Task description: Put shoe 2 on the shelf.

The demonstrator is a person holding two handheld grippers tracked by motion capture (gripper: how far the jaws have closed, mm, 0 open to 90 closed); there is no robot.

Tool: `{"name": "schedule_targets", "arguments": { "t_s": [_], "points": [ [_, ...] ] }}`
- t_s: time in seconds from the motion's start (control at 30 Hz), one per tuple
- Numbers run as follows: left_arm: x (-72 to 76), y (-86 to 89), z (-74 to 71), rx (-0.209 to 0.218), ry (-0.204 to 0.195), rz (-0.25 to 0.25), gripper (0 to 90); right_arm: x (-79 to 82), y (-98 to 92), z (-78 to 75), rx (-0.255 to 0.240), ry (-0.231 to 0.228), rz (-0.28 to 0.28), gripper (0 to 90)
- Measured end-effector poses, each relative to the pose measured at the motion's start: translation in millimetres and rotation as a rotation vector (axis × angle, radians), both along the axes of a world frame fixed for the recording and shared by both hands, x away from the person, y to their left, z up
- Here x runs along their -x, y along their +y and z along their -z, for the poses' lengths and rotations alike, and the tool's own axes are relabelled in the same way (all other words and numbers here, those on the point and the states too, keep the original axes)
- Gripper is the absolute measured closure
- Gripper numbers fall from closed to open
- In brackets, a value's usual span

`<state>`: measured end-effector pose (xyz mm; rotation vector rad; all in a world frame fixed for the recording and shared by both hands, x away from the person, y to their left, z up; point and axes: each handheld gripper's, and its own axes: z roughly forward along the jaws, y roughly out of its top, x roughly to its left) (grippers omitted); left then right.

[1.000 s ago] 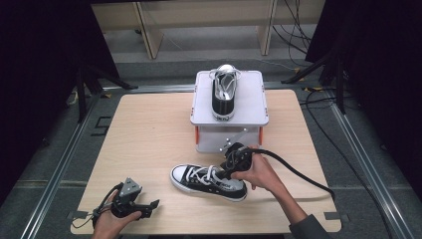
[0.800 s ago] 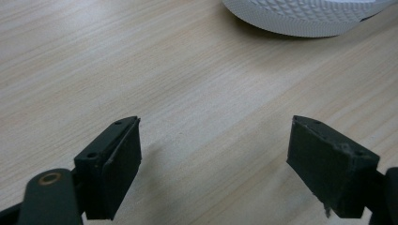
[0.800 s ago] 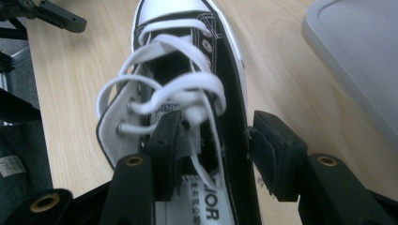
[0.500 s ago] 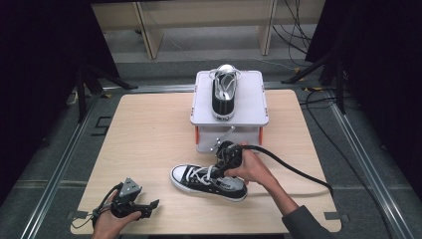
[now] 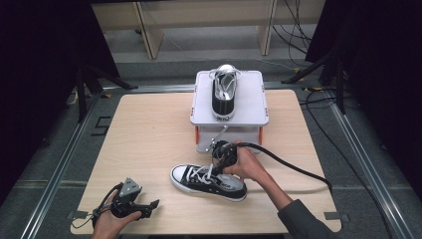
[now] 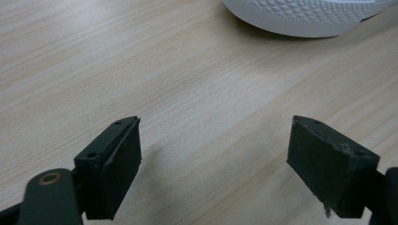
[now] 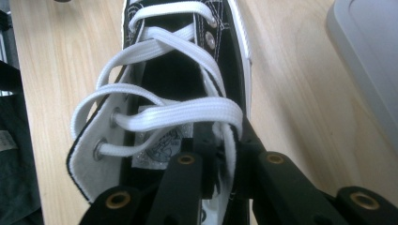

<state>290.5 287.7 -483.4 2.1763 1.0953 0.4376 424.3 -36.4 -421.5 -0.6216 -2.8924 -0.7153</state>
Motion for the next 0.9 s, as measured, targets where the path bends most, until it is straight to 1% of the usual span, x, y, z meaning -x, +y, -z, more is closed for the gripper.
{"name": "schedule_targets", "arguments": {
  "t_s": [0.03, 0.07, 0.1, 0.13, 0.17, 0.2, 0.23, 0.27, 0.3, 0.33, 0.37, 0.4, 0.43, 0.47, 0.5, 0.53, 0.57, 0.6, 0.63, 0.67, 0.7, 0.73, 0.77, 0.8, 0.83, 0.87, 0.9],
  "points": [
    [0.3, -2.1, 1.6, 0.021, -0.011, -0.024, 17.5, 0.5, -1.6, -2.3, 0.013, 0.016, 0.007, 86.0],
    [0.0, -1.7, 1.4, 0.017, -0.011, -0.019, 17.5, 0.5, -1.6, -2.3, 0.013, 0.016, 0.007, 86.0],
    [0.7, 0.0, -0.2, 0.007, 0.002, -0.004, 17.5, 1.8, -3.8, -5.3, 0.024, 0.023, 0.006, 86.3],
    [0.7, 0.0, -0.2, 0.007, 0.002, -0.004, 17.5, 1.8, -3.8, -5.3, 0.024, 0.023, 0.006, 86.3],
    [0.9, -0.1, -0.2, 0.009, 0.005, -0.008, 17.5, 3.7, -5.0, -7.5, 0.03, 0.033, 0.011, 86.3],
    [0.2, 0.3, -0.1, -0.001, 0.001, 0.0, 17.5, 8.9, -9.0, -15.0, 0.039, 0.059, 0.028, 86.3],
    [0.2, 0.3, -0.1, -0.001, 0.001, 0.0, 17.5, 8.9, -9.0, -15.0, 0.039, 0.059, 0.028, 86.3],
    [0.1, -0.7, 0.5, 0.005, -0.004, -0.008, 17.5, 12.2, -13.5, -22.6, 0.052, 0.078, 0.046, 86.4],
    [-0.3, -2.1, 1.8, 0.02, -0.013, -0.021, 17.5, 13.0, -17.3, -27.4, 0.055, 0.078, 0.039, 86.4],
    [-0.5, -1.9, 1.5, 0.017, -0.016, -0.017, 17.5, 14.3, -21.2, -32.5, 0.069, 0.082, 0.051, 86.4],
    [-0.5, -1.9, 1.5, 0.017, -0.016, -0.017, 17.5, 14.3, -21.2, -32.5, 0.069, 0.082, 0.051, 86.4],
    [0.6, 0.0, -0.4, 0.004, 0.002, -0.003, 17.5, 15.4, -31.3, -43.0, 0.096, 0.075, 0.059, 86.5],
    [0.6, 0.0, -0.4, 0.004, 0.002, -0.003, 17.5, 15.4, -31.3, -43.0, 0.096, 0.075, 0.059, 86.5],
    [0.8, -0.2, -0.1, 0.007, 0.004, -0.009, 17.5, 15.9, -37.0, -49.1, 0.101, 0.072, 0.053, 86.5],
    [0.3, 0.1, 0.0, 0.0, 0.001, -0.006, 17.5, 16.6, -43.1, -55.5, 0.104, 0.07, 0.054, 86.5],
    [0.2, 0.1, 0.0, -0.001, 0.001, -0.006, 17.5, 21.3, -52.9, -71.4, 0.079, 0.099, 0.077, 86.5],
    [0.2, 0.1, 0.0, -0.001, 0.001, -0.006, 17.5, 21.3, -52.9, -71.4, 0.079, 0.099, 0.077, 86.5],
    [-0.3, -0.1, -0.1, 0.008, -0.003, -0.004, 17.5, 26.0, -62.4, -89.1, 0.074, 0.099, 0.095, 86.4],
    [-0.3, -0.1, -0.1, 0.008, -0.003, -0.004, 17.5, 26.0, -62.4, -89.1, 0.074, 0.099, 0.095, 86.4],
    [-0.4, -0.3, -0.4, 0.015, 0.0, -0.009, 17.5, 29.7, -71.2, -108.5, 0.056, 0.079, 0.101, 86.5],
    [-1.4, -0.1, -0.5, 0.01, -0.002, -0.006, 17.5, 31.8, -75.0, -118.3, 0.045, 0.083, 0.106, 86.5],
    [-2.8, -2.2, 0.9, 0.022, -0.016, -0.026, 17.5, 33.8, -78.8, -128.5, 0.033, 0.078, 0.113, 86.5],
    [-4.4, -1.0, 0.8, 0.007, -0.02, -0.008, 17.5, 35.1, -83.1, -138.8, 0.025, 0.069, 0.118, 86.5],
    [-4.4, -1.0, 0.8, 0.007, -0.02, -0.008, 17.5, 35.1, -83.1, -138.8, 0.025, 0.069, 0.118, 86.5],
    [-3.1, -3.2, 1.3, 0.024, 0.004, -0.034, 17.5, 36.8, -92.1, -159.1, 0.003, 0.042, 0.131, 86.5],
    [-4.3, -2.8, 1.9, 0.018, -0.007, -0.022, 17.5, 37.8, -96.8, -169.2, -0.005, 0.034, 0.133, 86.5],
    [-5.6, -2.8, 1.9, 0.009, -0.018, -0.013, 17.5, 37.8, -96.8, -169.2, -0.005, 0.034, 0.133, 86.5]
  ]
}}
